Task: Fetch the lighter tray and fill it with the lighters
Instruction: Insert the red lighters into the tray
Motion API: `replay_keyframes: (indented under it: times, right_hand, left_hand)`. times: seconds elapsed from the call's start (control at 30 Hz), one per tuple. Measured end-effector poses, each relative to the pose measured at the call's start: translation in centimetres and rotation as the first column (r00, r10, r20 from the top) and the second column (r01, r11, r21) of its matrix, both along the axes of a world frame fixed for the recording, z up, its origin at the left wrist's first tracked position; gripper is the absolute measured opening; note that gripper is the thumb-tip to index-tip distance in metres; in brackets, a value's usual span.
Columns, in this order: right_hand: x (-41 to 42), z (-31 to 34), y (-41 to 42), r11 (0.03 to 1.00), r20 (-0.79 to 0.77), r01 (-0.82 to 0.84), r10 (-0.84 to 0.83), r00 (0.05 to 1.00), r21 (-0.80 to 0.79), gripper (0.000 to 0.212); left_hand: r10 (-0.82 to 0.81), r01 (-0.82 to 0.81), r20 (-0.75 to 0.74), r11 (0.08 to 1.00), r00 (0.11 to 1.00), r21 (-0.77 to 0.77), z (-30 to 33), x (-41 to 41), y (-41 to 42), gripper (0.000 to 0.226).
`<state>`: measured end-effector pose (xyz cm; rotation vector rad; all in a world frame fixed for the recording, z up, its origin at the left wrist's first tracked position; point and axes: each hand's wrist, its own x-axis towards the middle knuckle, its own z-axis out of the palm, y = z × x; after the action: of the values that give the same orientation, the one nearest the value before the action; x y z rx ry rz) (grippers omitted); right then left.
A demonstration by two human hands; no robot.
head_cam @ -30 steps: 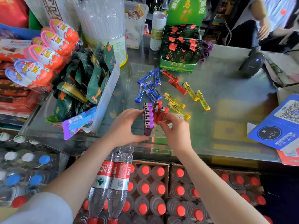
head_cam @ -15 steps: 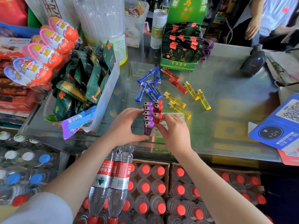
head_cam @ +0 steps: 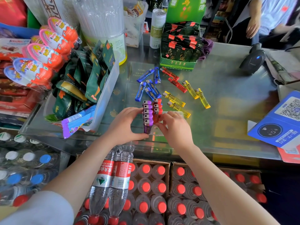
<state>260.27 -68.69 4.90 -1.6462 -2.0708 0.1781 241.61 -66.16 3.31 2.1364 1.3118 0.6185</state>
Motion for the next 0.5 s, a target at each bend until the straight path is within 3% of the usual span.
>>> replay_keyframes:
  times: [0.1, 0.2, 0.33, 0.4, 0.5]
  right_hand:
    - [-0.6, 0.7, 0.0, 0.996, 0.076, 0.036, -0.030, 0.997, -0.080, 0.020]
    - [0.1, 1.3, 0.2, 0.982, -0.022, 0.051, -0.057, 0.998, -0.184, 0.020]
    - [2.8, 1.2, 1.0, 0.974, -0.059, 0.227, -0.228, 0.972, -0.025, 0.018]
    - [4.1, 0.7, 1.7, 0.952, -0.016, 0.302, -0.303, 0.953, -0.046, 0.023]
    - [5.3, 0.1, 2.3, 0.947, 0.003, 0.289, -0.292, 0.957, -0.143, 0.027]
  left_hand:
    - [-0.002, 0.002, -0.007, 1.000, 1.000, -0.005, -0.1, 0.0, 0.1, 0.079]
    - [0.001, -0.001, -0.014, 1.000, 1.000, -0.012, -0.2, -0.1, 0.1, 0.082]
    - [0.004, -0.004, -0.028, 1.000, 1.000, 0.000, -0.1, 0.0, 0.1, 0.082]
    - [0.006, -0.006, -0.036, 1.000, 0.999, 0.003, -0.1, 0.0, 0.1, 0.083]
    - [-0.003, 0.003, -0.028, 1.000, 1.000, -0.002, -0.1, -0.1, 0.0, 0.084]
